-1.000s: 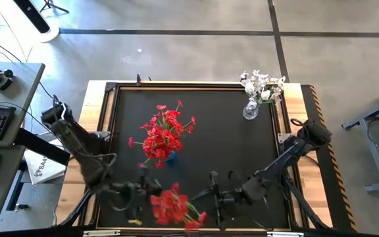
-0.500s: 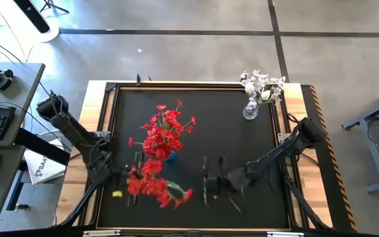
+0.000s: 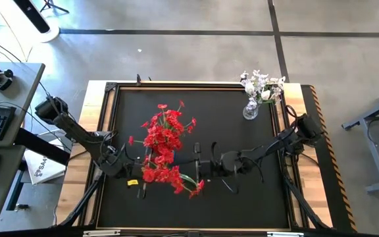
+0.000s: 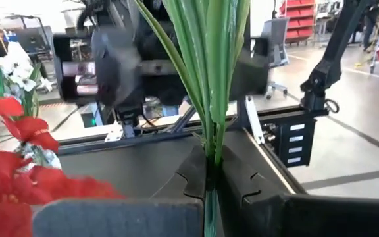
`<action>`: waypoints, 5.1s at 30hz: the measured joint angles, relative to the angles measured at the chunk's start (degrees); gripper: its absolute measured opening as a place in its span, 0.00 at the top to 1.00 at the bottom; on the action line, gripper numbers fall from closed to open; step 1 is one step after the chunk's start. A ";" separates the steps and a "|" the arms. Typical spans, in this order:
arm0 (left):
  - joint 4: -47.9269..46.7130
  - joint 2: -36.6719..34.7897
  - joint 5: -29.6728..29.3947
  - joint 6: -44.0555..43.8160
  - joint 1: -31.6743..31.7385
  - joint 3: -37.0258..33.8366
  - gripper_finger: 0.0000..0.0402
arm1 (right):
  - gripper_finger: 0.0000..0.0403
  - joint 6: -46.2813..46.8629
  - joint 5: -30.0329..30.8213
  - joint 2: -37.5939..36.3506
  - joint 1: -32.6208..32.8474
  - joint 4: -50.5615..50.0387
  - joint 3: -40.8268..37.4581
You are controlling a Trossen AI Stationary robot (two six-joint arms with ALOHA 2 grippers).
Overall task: Sort flowers into vase by color
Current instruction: Put the red flowers into the blue vase
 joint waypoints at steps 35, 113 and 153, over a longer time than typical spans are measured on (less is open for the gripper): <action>-20.16 5.87 -0.35 -14.70 1.54 6.49 0.67 | 1.00 6.97 1.38 -1.07 1.40 -12.52 3.57; -64.19 -4.40 -5.64 -71.42 -20.96 3.04 0.62 | 1.00 1.71 9.46 9.55 -10.76 -6.63 7.17; -64.24 -4.42 -2.90 -70.15 -20.96 3.06 0.62 | 0.72 24.32 4.12 9.26 -11.24 -49.08 20.72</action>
